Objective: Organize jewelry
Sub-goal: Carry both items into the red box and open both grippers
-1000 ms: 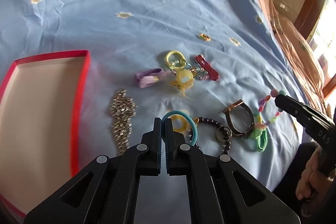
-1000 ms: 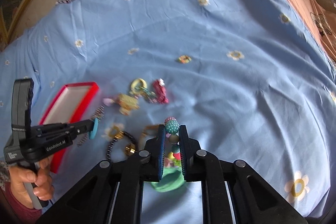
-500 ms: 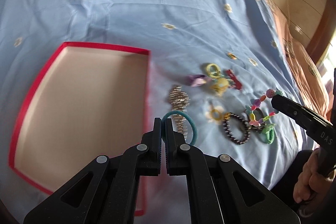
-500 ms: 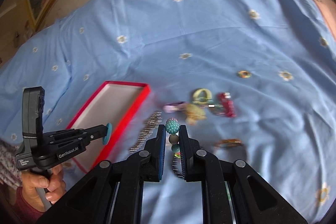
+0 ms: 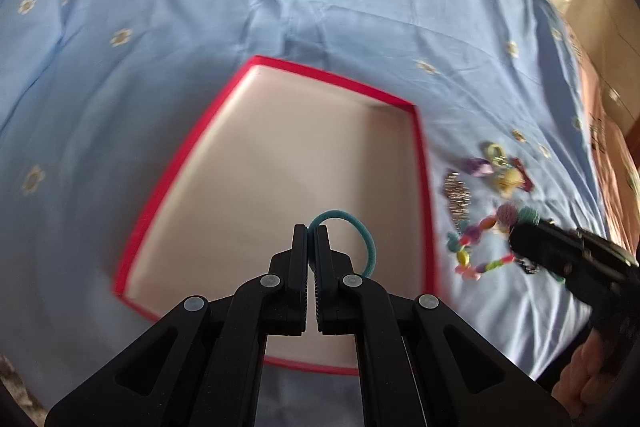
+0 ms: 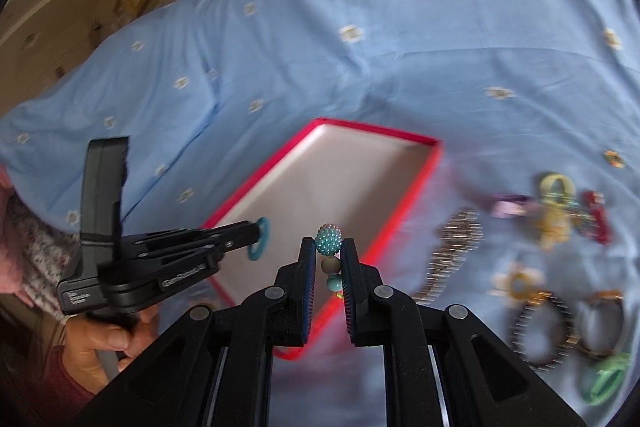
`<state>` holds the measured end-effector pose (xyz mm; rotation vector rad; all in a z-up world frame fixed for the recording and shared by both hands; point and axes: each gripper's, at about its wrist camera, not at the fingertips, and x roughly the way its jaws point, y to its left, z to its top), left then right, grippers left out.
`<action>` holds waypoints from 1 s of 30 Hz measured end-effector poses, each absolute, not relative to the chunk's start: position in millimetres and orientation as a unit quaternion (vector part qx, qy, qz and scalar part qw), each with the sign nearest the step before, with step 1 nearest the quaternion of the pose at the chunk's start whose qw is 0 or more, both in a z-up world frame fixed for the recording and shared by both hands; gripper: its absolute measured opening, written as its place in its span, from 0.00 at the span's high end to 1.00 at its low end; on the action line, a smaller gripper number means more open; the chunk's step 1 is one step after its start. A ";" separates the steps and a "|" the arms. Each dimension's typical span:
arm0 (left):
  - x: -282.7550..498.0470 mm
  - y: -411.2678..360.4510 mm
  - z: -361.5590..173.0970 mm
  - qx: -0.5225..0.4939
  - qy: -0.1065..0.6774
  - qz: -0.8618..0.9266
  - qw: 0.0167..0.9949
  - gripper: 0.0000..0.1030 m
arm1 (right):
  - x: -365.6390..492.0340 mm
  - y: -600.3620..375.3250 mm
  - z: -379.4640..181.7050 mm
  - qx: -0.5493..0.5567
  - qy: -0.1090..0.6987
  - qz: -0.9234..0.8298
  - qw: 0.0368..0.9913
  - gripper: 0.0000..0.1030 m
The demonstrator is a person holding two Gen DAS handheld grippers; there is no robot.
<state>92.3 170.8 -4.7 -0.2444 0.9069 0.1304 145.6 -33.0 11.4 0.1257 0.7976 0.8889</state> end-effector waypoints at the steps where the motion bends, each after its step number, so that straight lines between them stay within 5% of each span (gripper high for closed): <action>1: 90.4 177.8 -6.2 -0.119 0.439 0.071 0.888 0.98 | 144.5 -22.3 9.5 0.058 0.379 0.428 0.818 0.88; 24: 98.7 215.4 -48.5 -0.114 0.493 0.117 0.855 0.97 | 157.0 51.1 -60.1 0.009 0.464 0.434 0.772 0.88; 30: 99.2 211.2 -46.9 -0.106 0.492 0.123 0.855 0.78 | 155.5 54.7 -61.4 -0.012 0.466 0.432 0.772 0.84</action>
